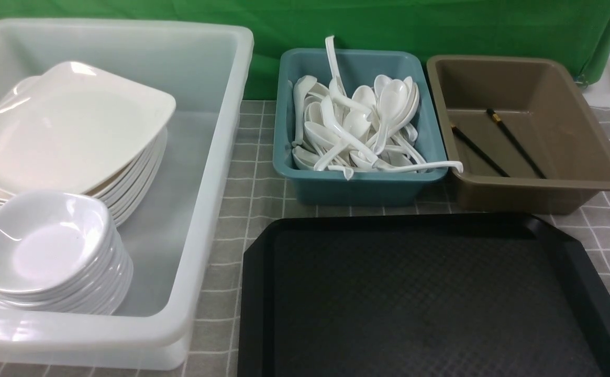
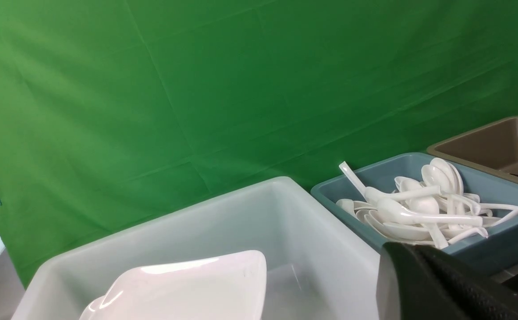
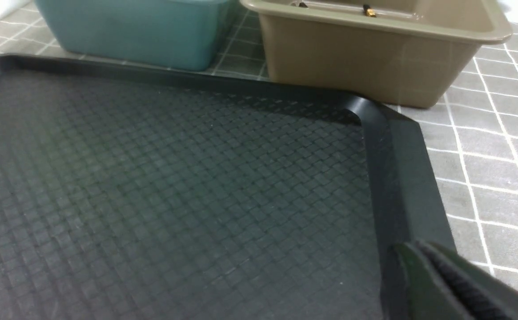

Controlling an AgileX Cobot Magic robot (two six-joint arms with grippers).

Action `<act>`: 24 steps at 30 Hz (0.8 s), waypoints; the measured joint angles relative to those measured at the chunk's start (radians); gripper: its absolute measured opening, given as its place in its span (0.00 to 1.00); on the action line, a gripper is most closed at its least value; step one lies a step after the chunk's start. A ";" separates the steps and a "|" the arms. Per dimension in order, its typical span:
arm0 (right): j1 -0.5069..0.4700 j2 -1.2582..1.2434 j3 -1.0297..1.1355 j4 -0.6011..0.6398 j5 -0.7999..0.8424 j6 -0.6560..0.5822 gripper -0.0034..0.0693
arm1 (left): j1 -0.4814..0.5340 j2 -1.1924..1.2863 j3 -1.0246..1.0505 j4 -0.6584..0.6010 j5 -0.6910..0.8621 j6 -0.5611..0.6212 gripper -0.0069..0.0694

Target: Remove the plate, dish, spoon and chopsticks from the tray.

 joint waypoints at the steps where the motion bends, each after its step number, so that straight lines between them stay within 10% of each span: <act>1: 0.000 0.000 0.000 0.000 0.000 0.000 0.12 | 0.000 0.000 0.000 0.000 0.000 0.000 0.10; 11: 0.000 0.000 0.000 0.000 0.000 0.008 0.15 | 0.004 0.000 0.005 0.048 -0.005 -0.024 0.10; 17: 0.000 0.000 0.000 0.000 0.001 0.009 0.17 | 0.110 -0.048 0.124 0.496 -0.107 -0.605 0.10; 24: 0.000 0.000 0.000 0.000 0.001 0.009 0.17 | 0.130 -0.131 0.369 0.569 -0.180 -0.816 0.10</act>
